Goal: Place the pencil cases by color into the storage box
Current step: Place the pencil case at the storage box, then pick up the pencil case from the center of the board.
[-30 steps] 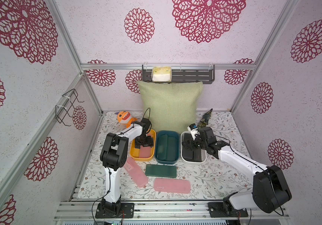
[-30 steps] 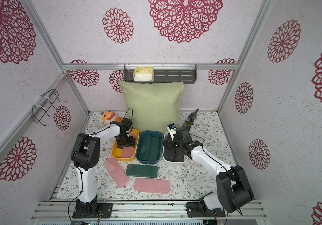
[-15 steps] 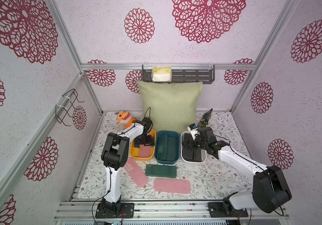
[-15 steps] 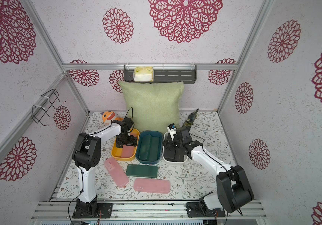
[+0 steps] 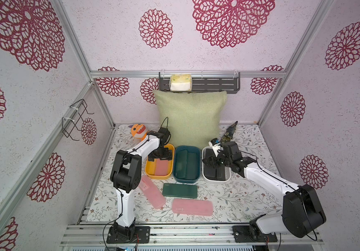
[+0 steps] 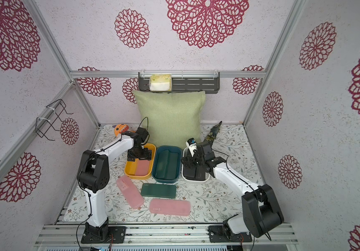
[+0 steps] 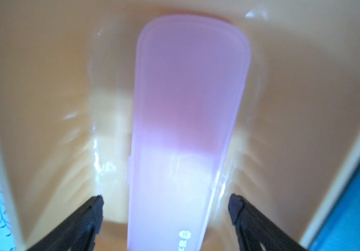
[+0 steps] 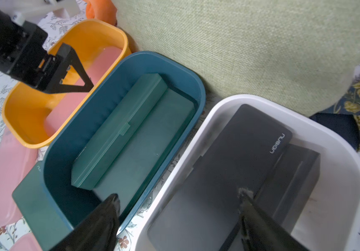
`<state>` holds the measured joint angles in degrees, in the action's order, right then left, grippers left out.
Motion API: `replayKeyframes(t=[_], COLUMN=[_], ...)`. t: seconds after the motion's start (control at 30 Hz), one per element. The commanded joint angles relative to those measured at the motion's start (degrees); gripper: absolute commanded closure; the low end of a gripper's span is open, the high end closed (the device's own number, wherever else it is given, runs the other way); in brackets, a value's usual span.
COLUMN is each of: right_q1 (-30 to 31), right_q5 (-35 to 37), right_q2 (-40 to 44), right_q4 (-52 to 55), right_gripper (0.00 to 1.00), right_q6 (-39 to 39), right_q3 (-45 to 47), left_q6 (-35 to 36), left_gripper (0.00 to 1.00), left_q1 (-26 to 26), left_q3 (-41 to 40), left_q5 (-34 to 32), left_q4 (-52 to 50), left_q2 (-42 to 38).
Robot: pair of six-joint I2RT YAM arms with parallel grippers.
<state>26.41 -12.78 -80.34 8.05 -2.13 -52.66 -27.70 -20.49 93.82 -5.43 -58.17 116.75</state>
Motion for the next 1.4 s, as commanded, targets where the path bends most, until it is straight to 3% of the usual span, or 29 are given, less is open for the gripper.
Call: replayKeyframes(t=[0.0, 0.33, 0.6, 0.97, 1.17, 1.37], right_q1=[0.60, 10.52, 17.84, 28.41, 33.24, 35.81], right_q5=[-4.80, -7.59, -6.58, -1.23, 4.29, 5.30], right_q2=[3.46, 9.46, 10.16, 2.45, -3.25, -5.15], right_q4=[0.56, 12.12, 21.90, 33.34, 32.95, 29.74], right_gripper=[0.13, 0.08, 0.06, 0.05, 0.04, 0.01], right_q6=[5.96, 29.54, 36.22, 35.65, 26.34, 21.87], right_q3=[-1.12, -0.70, -0.42, -0.97, -1.01, -0.77], left_q6=[-0.66, -0.44, 0.56, -0.56, -0.97, -0.73], left_gripper=[0.03, 0.03, 0.03, 0.03, 0.03, 0.03], left_q1=[-0.97, -2.05, -1.86, 0.27, 0.36, 0.41], left_q3=[0.85, -4.03, -9.58, -17.37, -18.96, -19.48], left_q5=[-1.19, 1.46, 1.61, 5.46, 6.20, 6.89], left_q4=[0.63, 6.85, 12.03, 18.31, 19.30, 19.44], left_q2=[-3.63, -14.68, -24.36, -33.12, -34.02, -34.62])
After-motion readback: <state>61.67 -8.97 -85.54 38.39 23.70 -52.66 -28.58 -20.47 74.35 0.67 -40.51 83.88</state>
